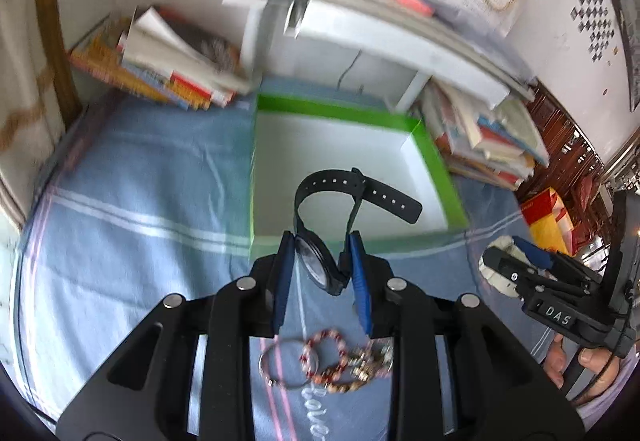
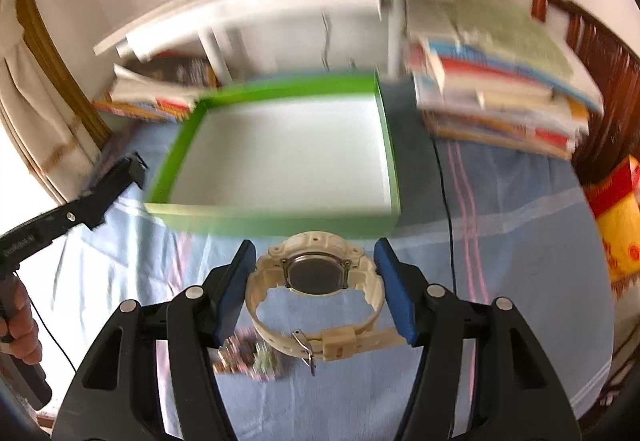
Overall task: Organize jewelry
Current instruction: 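Carry both watches over the green box and open both tools to drop them, then move the left tool to the red bead bracelet while the right tool approaches the green pendant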
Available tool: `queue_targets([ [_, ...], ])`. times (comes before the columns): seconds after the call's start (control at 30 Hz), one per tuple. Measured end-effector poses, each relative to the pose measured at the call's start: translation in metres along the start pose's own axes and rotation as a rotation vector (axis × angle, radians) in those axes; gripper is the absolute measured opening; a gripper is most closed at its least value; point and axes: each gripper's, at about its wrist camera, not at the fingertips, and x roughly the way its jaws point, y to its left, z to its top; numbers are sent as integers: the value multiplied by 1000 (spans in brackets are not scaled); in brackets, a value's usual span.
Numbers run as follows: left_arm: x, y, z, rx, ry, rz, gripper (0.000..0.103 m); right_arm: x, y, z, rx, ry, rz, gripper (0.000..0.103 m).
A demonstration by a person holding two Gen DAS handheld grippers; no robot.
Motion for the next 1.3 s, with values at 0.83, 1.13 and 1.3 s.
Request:
queue_targets([
  [0.83,94,8,23,-11,71,111,64,88,4,39,-50,-8,-58,80],
  [1.13,44,29,-58,12,137,193,71,49,6,-41,-93,118,-3,63],
  [1.3,44,41,-109,-46,231,190,73,60,14,-90,-78,258,29,52],
])
